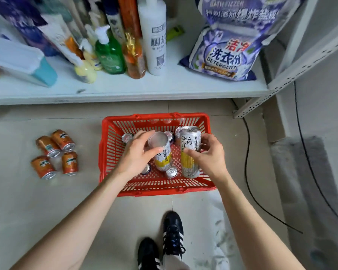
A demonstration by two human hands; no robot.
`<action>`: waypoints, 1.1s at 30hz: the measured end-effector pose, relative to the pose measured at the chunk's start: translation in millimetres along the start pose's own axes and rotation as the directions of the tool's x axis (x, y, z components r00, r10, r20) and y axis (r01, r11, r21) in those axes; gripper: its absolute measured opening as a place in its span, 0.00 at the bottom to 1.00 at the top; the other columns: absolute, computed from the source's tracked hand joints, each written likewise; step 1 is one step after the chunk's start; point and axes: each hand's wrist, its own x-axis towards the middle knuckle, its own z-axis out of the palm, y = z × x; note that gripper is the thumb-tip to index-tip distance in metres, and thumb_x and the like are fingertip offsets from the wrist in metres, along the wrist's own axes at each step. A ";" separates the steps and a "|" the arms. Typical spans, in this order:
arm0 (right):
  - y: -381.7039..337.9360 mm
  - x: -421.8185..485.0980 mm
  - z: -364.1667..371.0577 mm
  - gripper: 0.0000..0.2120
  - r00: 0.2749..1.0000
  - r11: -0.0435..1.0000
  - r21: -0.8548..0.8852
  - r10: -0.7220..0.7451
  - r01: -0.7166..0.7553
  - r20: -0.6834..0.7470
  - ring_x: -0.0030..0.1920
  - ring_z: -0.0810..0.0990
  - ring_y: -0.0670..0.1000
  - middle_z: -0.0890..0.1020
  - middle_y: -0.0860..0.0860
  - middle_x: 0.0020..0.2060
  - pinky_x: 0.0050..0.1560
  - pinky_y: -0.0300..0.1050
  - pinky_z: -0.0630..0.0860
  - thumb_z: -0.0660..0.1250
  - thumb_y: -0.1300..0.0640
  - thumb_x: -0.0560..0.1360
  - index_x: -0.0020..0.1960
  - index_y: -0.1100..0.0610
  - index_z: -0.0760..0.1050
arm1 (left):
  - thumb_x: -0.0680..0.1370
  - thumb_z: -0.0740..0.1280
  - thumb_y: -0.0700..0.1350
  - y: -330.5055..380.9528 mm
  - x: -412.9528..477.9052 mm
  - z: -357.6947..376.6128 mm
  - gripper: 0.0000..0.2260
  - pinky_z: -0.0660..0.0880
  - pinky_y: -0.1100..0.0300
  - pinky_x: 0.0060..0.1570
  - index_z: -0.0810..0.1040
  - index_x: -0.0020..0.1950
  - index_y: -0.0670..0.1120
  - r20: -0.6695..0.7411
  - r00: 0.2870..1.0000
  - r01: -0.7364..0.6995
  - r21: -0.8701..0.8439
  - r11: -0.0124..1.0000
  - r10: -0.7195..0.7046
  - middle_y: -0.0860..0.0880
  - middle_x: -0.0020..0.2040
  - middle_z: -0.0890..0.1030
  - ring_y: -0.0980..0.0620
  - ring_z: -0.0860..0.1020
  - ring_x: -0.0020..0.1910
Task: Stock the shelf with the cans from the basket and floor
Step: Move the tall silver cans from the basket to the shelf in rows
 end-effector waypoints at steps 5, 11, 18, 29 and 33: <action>-77.3 -43.9 -36.2 0.26 0.999 0.998 0.052 -0.035 0.035 -0.009 0.49 0.83 0.49 0.84 0.49 0.50 0.54 0.52 0.80 0.81 0.59 0.64 0.59 0.54 0.75 | 0.72 0.73 0.50 69.7 -41.3 -52.6 0.25 0.74 0.48 0.63 0.73 0.68 0.47 0.006 0.998 -0.063 0.043 0.997 0.063 0.68 0.56 0.70 0.53 0.76 0.60; -171.1 -101.0 -84.7 0.25 0.994 0.991 0.095 -0.088 0.094 -0.068 0.50 0.81 0.41 0.83 0.44 0.49 0.54 0.43 0.78 0.81 0.58 0.63 0.56 0.50 0.75 | 0.73 0.71 0.55 170.2 -84.8 -121.1 0.27 0.72 0.48 0.64 0.72 0.69 0.49 0.015 0.990 -0.139 0.102 0.985 0.138 0.62 0.59 0.72 0.55 0.74 0.62; -262.7 -162.5 -131.4 0.25 0.979 0.970 0.154 -0.175 0.189 -0.102 0.48 0.82 0.41 0.84 0.44 0.49 0.51 0.39 0.79 0.81 0.59 0.63 0.57 0.52 0.76 | 0.75 0.70 0.51 279.6 -129.3 -178.5 0.27 0.68 0.55 0.68 0.69 0.71 0.46 -0.004 0.973 -0.228 0.131 0.965 0.230 0.53 0.66 0.72 0.56 0.71 0.65; -347.3 -222.4 -199.4 0.23 0.956 0.933 0.222 -0.257 0.284 -0.142 0.49 0.82 0.44 0.83 0.47 0.50 0.47 0.38 0.80 0.80 0.63 0.65 0.56 0.53 0.75 | 0.77 0.67 0.52 379.7 -174.9 -212.8 0.25 0.54 0.83 0.54 0.67 0.72 0.48 -0.041 0.937 -0.332 0.215 0.919 0.348 0.61 0.63 0.66 0.71 0.62 0.61; -362.9 -223.8 -214.8 0.23 0.949 0.922 0.241 -0.270 0.303 -0.159 0.52 0.81 0.45 0.82 0.44 0.50 0.45 0.34 0.78 0.79 0.63 0.66 0.53 0.48 0.74 | 0.77 0.66 0.54 408.2 -177.1 -217.4 0.27 0.63 0.66 0.61 0.67 0.73 0.47 -0.028 0.931 -0.347 0.232 0.909 0.363 0.60 0.62 0.69 0.61 0.68 0.63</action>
